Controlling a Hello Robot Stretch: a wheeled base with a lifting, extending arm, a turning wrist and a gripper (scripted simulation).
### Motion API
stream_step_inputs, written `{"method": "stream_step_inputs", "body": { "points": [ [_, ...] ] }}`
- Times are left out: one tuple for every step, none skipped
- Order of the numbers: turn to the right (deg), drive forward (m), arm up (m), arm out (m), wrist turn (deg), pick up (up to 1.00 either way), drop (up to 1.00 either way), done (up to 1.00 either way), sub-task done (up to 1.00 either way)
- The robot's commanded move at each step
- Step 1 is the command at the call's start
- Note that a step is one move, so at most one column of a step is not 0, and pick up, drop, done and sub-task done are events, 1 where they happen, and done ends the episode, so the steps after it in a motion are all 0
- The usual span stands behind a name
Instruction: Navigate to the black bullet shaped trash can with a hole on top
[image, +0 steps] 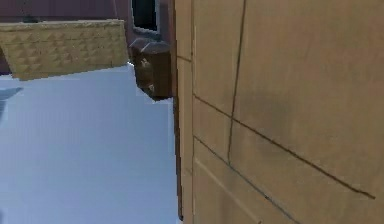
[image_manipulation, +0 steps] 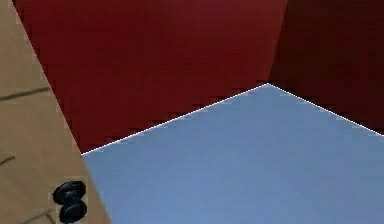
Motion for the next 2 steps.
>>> {"method": "stream_step_inputs", "body": {
  "points": [
    [0.0, 0.1, 0.0, 0.0, 0.0, 0.0, 0.0, 0.0, 0.0],
    [-30.0, 0.0, 0.0, 0.0, 0.0, 0.0, 0.0, 0.0, 0.0]
  ]
}}
